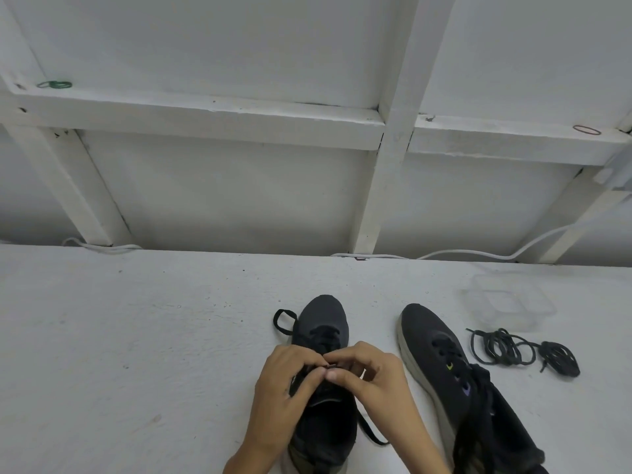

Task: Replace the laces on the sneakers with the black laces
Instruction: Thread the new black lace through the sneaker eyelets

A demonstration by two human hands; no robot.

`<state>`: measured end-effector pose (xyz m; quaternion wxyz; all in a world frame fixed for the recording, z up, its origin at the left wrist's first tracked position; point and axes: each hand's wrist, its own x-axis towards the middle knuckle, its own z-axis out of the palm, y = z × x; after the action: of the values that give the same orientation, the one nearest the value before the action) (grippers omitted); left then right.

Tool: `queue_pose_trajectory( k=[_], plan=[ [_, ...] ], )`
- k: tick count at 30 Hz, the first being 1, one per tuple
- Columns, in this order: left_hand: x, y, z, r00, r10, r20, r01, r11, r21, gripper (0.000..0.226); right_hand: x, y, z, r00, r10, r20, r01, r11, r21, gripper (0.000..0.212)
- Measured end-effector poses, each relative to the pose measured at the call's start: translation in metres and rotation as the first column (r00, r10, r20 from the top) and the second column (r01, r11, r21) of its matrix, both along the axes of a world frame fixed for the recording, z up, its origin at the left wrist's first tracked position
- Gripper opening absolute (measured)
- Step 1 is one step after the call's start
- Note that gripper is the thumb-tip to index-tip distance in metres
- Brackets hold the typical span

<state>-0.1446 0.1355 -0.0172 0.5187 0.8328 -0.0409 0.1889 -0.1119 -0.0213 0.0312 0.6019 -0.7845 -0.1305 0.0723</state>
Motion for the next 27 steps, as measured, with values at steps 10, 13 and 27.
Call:
queue_pose_trajectory(
  k=[10,13,27],
  plan=[
    [0.0,-0.002,0.006,0.995,-0.067,0.079,0.071,0.996,-0.052,0.008,-0.002,0.0,0.008,1.0,-0.018,0.021,0.018,1.0,-0.002,0.021],
    [0.001,-0.003,0.006,0.992,-0.09,0.086,0.095,0.994,-0.062,0.014,0.001,0.001,0.011,0.998,-0.012,0.057,0.016,0.997,-0.07,0.021],
    [0.006,-0.009,0.005,0.991,-0.111,-0.078,0.098,0.982,-0.159,0.025,0.033,0.01,0.064,0.985,0.096,0.141,-0.109,0.99,0.087,0.022]
  ],
)
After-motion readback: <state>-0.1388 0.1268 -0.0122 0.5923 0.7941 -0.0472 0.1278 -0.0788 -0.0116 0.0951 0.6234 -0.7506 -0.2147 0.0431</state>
